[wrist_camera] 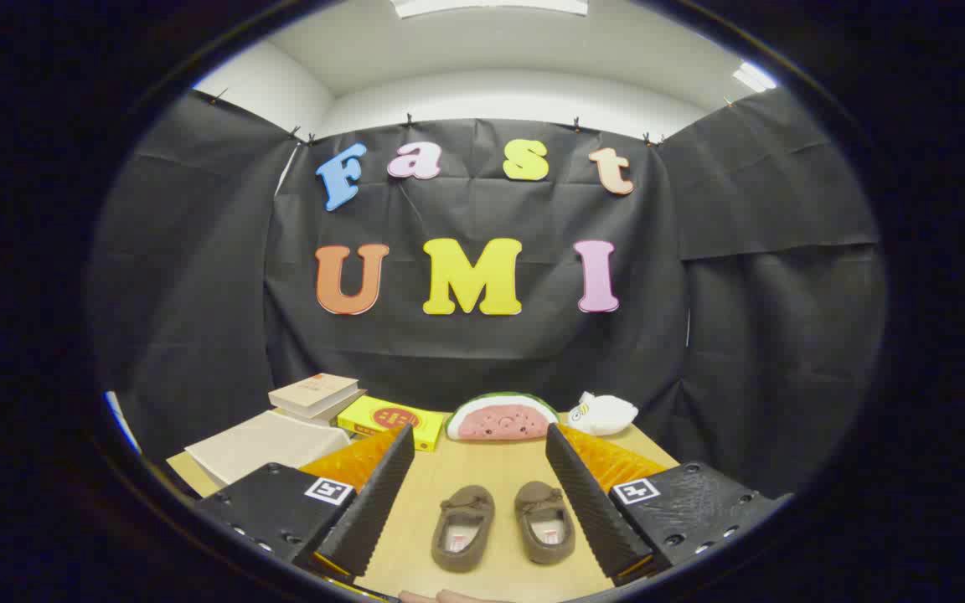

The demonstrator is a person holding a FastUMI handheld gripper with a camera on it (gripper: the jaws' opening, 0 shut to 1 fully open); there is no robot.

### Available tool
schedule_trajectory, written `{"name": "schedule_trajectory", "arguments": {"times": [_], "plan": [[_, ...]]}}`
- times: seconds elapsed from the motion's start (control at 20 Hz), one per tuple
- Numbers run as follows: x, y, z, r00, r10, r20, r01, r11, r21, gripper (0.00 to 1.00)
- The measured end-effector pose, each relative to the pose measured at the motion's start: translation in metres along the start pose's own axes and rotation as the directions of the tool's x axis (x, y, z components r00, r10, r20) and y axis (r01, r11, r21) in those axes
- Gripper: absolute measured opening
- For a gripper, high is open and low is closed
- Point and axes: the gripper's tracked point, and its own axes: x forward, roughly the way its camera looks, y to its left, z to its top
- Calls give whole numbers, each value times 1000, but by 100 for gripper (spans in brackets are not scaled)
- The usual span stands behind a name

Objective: Open the storage box then place both shoes into the box .Put the left shoe in first, then the right shoe, with the right side of both shoes facing outward in a uniform manner.

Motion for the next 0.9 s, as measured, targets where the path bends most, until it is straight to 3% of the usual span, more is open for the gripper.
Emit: {"name": "schedule_trajectory", "arguments": {"times": [0.45, 0.9], "plan": [[7, 2, -8, 1000, -6, -14, 7, 1000, 4, 96], [31, 32, -26, 995, 83, -51, -80, 995, 67, 97]]}}
